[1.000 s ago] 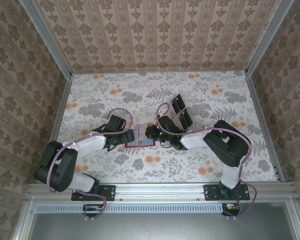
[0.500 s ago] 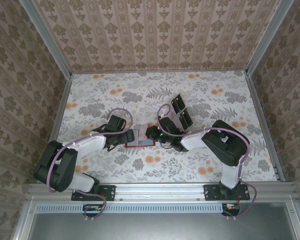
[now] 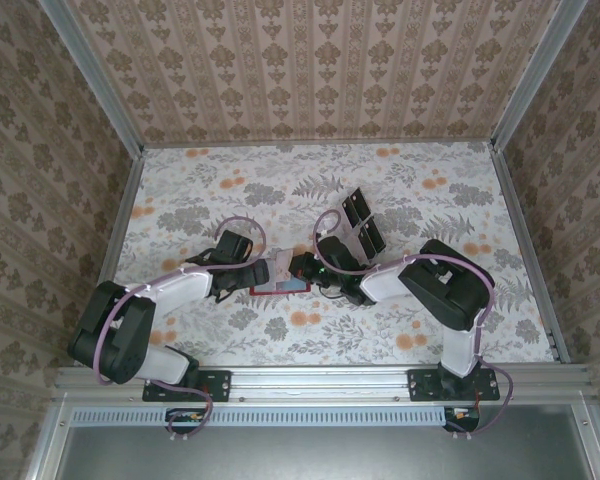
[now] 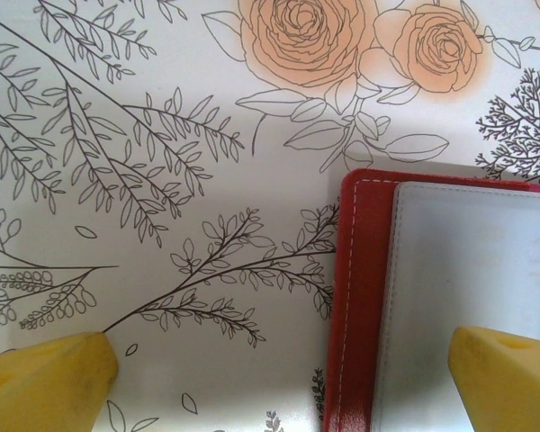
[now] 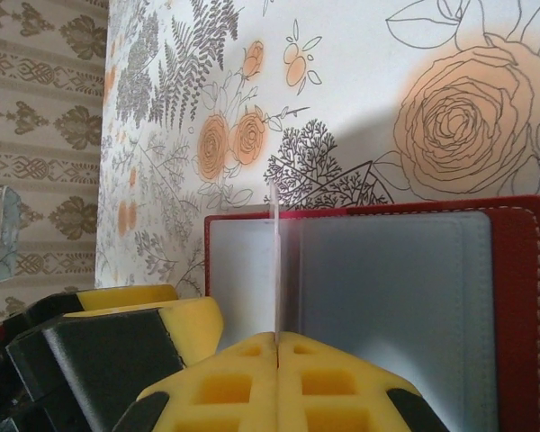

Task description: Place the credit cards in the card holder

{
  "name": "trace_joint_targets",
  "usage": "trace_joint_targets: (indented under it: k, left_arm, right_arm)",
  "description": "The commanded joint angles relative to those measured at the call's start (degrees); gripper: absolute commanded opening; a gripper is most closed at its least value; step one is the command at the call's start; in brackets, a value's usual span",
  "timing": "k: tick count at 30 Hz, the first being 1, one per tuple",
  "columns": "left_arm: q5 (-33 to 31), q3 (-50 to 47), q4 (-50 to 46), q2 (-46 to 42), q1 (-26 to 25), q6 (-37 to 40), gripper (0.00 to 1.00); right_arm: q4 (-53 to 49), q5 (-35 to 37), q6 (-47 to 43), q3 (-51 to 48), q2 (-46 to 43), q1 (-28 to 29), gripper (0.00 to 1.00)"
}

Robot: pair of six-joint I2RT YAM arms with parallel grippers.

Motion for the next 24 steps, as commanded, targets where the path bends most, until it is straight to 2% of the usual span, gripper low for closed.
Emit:
trace_joint_targets:
  k: [1, 24]
  left_arm:
    - [-1.8, -2.3, -6.6, 2.0, 0.4, -1.1, 1.0]
    - [-1.9, -2.1, -6.7, 2.2, 0.3, -1.1, 1.0]
  right_arm:
    - [2.0, -1.0, 0.9, -1.0, 1.2, 0.4, 0.0]
    - [7.4, -1.4, 3.8, -5.8, 3.3, 1.2, 0.0]
